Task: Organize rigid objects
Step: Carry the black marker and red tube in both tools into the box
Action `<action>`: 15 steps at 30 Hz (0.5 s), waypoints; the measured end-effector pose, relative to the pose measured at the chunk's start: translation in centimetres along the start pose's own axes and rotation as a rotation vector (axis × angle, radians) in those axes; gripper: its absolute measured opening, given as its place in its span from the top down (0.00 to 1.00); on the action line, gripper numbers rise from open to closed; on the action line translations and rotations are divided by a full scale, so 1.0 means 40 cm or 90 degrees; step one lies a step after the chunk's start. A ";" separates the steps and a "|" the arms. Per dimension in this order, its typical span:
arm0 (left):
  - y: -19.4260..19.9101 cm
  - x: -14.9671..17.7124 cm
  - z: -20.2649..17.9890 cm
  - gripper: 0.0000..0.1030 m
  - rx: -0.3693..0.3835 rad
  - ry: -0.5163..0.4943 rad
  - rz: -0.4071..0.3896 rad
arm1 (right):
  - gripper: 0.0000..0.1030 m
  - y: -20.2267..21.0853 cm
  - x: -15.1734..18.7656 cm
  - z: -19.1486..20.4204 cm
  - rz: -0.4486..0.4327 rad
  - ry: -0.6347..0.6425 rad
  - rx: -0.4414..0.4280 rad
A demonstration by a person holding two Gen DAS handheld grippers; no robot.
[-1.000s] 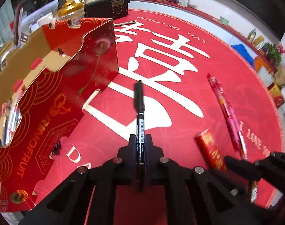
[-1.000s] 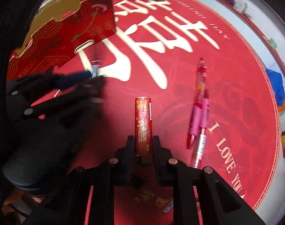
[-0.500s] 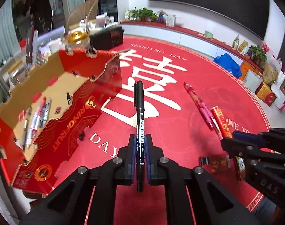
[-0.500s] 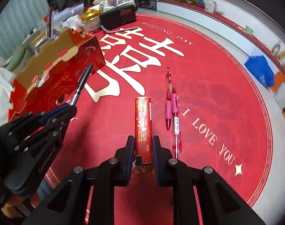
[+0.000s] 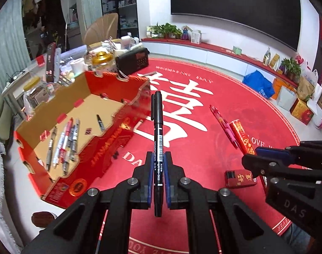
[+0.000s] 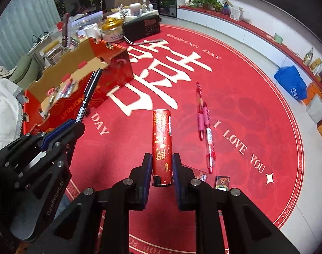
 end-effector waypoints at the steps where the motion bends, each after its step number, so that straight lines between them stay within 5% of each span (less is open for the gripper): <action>1: 0.005 -0.006 0.010 0.91 -0.003 0.002 -0.005 | 0.80 0.002 -0.007 0.011 -0.003 0.003 -0.002; 15: 0.038 -0.064 0.228 0.91 -0.079 0.050 -0.056 | 0.80 -0.006 -0.137 0.224 -0.043 0.066 -0.063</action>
Point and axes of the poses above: each gripper's, at about its wrist camera, not at the fingertips, and y roughly against the way its jaws point, z to its left, x to its underside, the point moved 6 cm from there along -y, roughly the way its jaws point, and after that the axes turned 15 degrees about -z, right-handed, at the moved point
